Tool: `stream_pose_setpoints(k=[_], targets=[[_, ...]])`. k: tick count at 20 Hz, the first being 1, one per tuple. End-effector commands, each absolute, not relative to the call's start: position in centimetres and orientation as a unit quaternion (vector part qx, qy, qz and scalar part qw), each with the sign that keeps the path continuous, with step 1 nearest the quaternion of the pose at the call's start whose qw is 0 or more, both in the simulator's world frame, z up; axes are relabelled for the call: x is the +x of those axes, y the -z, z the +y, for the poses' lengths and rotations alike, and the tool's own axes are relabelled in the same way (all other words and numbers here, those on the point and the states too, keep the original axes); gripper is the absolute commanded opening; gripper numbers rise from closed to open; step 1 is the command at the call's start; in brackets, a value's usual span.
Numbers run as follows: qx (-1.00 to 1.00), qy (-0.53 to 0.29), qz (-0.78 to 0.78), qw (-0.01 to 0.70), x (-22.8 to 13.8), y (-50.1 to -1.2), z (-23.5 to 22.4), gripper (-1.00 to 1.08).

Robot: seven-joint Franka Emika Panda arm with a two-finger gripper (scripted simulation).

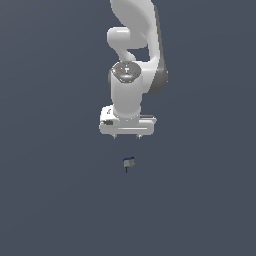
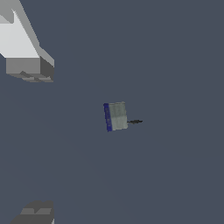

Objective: Pick up the object and move it to a goal position.

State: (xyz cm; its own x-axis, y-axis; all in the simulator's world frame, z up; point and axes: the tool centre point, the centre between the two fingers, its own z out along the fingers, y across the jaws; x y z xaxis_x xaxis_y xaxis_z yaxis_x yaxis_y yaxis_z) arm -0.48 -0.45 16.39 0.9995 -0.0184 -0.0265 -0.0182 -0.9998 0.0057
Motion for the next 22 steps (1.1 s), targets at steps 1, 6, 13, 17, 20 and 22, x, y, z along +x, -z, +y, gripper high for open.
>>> stream_pose_setpoints(k=[1,6,13,17,20,22], targets=[[1.0,0.013,-0.009,0.003,-0.5,-16.4,-0.5,1.0],[1.0,0.009,-0.002,0.001,-0.1,-16.7,-0.3,1.0],[1.0,0.004,0.006,-0.001,0.2,-17.4,0.0,1.0],[1.0,0.004,0.007,-0.001,0.4,-17.0,0.0,1.0],[1.0,0.004,0.01,0.0,0.9,-16.4,0.0,1.0],[1.0,0.004,0.014,0.0,1.3,-15.7,0.1,1.0]])
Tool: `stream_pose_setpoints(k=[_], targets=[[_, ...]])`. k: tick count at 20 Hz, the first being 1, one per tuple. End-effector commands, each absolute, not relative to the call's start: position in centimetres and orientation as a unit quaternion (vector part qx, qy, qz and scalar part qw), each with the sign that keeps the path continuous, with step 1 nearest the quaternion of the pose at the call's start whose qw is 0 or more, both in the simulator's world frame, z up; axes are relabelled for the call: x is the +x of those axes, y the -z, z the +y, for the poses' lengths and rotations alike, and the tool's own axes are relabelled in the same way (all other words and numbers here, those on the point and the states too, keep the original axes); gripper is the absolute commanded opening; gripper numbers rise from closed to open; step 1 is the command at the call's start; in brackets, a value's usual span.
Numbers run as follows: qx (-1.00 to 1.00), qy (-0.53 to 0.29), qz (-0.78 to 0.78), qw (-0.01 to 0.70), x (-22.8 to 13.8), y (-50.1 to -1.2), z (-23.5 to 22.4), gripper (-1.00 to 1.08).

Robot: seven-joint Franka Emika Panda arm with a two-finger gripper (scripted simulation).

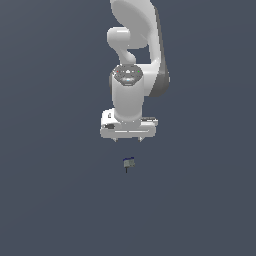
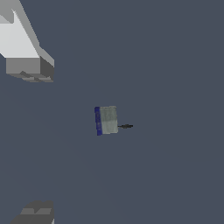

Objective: Pick up the object and move it to a goal position.

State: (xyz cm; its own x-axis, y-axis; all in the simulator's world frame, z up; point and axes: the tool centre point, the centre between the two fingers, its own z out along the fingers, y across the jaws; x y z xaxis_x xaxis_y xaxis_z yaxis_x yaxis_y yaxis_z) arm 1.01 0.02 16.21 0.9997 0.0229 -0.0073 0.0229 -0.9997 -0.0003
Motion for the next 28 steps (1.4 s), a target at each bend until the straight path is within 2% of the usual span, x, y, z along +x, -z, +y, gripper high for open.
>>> stream_pose_setpoints(k=[1,15,28], targets=[[-1.0,-0.004,-0.016,0.0,1.5,-15.4,0.1,1.0],[-0.999,-0.001,-0.051,-0.001,5.4,-7.8,0.7,1.0],[-0.998,-0.001,-0.057,0.0,5.8,-5.8,0.8,1.0]])
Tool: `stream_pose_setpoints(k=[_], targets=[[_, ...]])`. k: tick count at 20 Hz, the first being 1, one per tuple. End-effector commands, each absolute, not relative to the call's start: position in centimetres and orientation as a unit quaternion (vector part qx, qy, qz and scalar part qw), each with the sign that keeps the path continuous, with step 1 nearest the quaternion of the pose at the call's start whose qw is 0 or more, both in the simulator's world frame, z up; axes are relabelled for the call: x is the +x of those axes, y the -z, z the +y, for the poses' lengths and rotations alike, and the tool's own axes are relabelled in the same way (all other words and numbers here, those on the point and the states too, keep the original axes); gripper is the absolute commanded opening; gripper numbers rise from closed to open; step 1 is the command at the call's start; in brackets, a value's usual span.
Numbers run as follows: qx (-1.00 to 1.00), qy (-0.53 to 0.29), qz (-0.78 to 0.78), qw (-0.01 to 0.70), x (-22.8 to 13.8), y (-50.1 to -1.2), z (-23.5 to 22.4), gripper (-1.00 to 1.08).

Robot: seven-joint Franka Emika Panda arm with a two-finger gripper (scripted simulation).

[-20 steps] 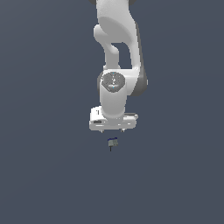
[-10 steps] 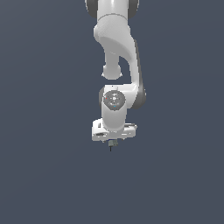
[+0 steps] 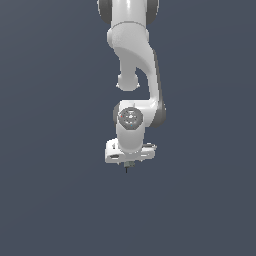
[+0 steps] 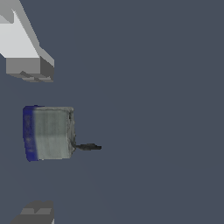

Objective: Pick up the object and move it to a goal position.

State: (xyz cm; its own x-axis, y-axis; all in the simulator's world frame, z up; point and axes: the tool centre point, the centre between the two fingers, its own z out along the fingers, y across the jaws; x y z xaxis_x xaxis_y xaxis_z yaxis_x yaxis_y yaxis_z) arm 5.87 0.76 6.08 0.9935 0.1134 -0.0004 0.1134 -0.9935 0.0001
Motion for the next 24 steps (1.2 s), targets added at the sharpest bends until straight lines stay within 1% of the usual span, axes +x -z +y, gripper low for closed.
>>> stream_pose_setpoints(k=[1,8,14,15,24], targets=[[0.998,0.001,0.057,0.0,5.8,-5.4,0.8,1.0],[0.998,0.0,0.057,0.0,5.8,-2.0,0.7,1.0],[0.998,0.0,0.058,0.0,5.9,-1.3,0.8,1.0],[0.998,0.0,0.058,0.0,5.9,-1.3,0.8,-1.0],[0.998,0.0,0.058,0.0,5.9,-1.3,0.8,-1.0]])
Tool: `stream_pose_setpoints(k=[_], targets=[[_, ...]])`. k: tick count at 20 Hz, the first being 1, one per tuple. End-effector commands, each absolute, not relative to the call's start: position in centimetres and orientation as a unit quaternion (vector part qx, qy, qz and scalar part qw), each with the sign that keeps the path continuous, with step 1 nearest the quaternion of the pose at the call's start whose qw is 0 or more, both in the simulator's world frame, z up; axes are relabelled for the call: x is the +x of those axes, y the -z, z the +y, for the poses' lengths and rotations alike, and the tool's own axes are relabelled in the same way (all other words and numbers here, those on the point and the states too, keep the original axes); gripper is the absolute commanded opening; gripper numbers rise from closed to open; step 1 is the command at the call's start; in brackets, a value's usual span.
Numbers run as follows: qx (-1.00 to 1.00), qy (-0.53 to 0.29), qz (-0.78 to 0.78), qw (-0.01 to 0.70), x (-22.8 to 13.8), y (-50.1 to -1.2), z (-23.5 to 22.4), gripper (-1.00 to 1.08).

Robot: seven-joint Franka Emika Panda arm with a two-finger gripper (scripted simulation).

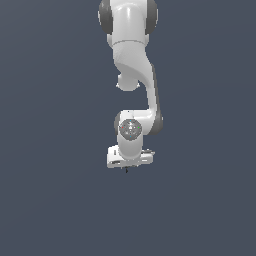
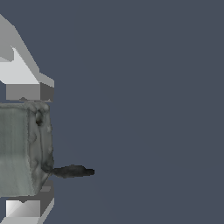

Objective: Pick up the object and move it to a goal position.

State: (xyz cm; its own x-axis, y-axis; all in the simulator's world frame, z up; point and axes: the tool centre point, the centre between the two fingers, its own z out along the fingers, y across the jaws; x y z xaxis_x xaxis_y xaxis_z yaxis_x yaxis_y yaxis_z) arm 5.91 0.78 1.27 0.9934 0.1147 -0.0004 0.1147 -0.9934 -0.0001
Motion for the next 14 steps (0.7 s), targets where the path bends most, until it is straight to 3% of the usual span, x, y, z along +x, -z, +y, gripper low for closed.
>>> stream_pose_setpoints(k=[1,7,14], targets=[[-0.998,0.0,-0.058,0.0,5.9,-1.3,0.8,-1.0],[-0.998,0.0,-0.058,0.0,6.1,-2.7,1.2,-1.0],[-0.998,0.0,-0.058,0.0,6.8,-7.6,2.6,-1.0]])
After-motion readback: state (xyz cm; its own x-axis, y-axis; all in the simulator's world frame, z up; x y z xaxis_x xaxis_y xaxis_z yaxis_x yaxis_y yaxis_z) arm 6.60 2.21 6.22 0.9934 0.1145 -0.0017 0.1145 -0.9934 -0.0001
